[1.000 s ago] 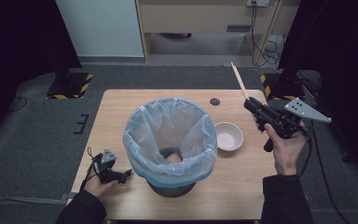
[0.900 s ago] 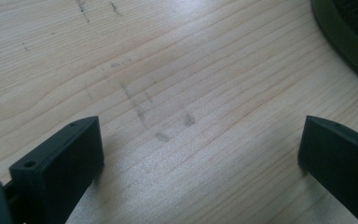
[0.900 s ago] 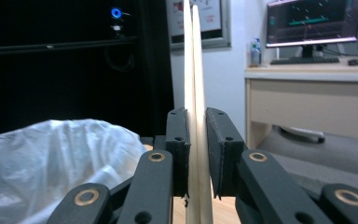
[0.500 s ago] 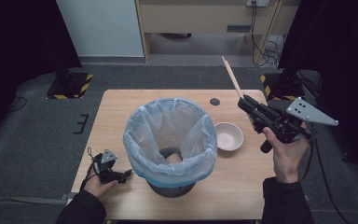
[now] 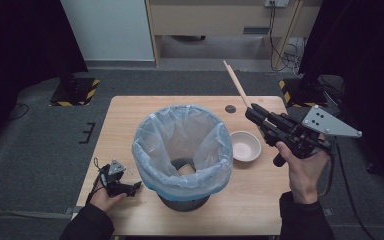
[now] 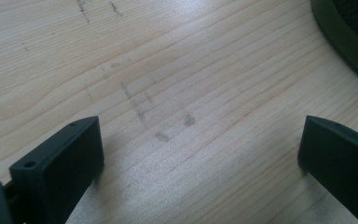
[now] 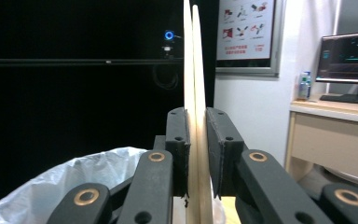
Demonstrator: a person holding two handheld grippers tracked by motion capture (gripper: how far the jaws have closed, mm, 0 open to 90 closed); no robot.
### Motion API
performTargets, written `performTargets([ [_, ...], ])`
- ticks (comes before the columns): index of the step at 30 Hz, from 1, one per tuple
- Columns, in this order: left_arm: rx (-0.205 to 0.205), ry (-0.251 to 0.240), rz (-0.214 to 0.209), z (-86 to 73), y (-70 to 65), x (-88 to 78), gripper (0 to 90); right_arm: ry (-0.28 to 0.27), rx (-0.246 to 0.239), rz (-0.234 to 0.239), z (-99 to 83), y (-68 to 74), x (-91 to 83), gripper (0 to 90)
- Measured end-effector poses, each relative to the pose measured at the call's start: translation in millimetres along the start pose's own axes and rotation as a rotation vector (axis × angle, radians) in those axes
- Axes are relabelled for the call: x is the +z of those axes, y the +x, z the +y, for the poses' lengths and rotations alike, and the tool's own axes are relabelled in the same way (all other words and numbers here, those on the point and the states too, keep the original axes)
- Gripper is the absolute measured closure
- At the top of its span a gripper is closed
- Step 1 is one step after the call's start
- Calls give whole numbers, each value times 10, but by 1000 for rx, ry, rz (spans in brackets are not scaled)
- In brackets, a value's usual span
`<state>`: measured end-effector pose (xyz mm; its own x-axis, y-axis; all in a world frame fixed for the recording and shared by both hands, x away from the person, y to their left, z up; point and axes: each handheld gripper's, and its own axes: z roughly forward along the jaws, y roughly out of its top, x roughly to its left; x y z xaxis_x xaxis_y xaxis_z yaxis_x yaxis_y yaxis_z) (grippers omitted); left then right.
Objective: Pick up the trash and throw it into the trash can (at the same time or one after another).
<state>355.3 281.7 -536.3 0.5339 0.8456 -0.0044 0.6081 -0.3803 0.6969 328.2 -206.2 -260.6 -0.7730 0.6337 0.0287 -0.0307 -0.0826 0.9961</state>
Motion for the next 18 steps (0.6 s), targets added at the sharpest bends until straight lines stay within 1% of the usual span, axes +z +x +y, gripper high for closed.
performTargets([
  [7, 0, 1, -1, 0, 1, -1, 0, -3, 6, 30, 32, 98, 109, 801],
  [9, 0, 1, -1, 0, 1, -1, 0, 2, 10, 39, 41, 136, 166, 800],
  [16, 0, 0, 0, 0, 0, 0, 0, 31, -2, 77, 48, 260, 396, 800],
  [18, 0, 0, 0, 0, 0, 0, 0, 35, 7, 90, 40, 288, 447, 801],
])
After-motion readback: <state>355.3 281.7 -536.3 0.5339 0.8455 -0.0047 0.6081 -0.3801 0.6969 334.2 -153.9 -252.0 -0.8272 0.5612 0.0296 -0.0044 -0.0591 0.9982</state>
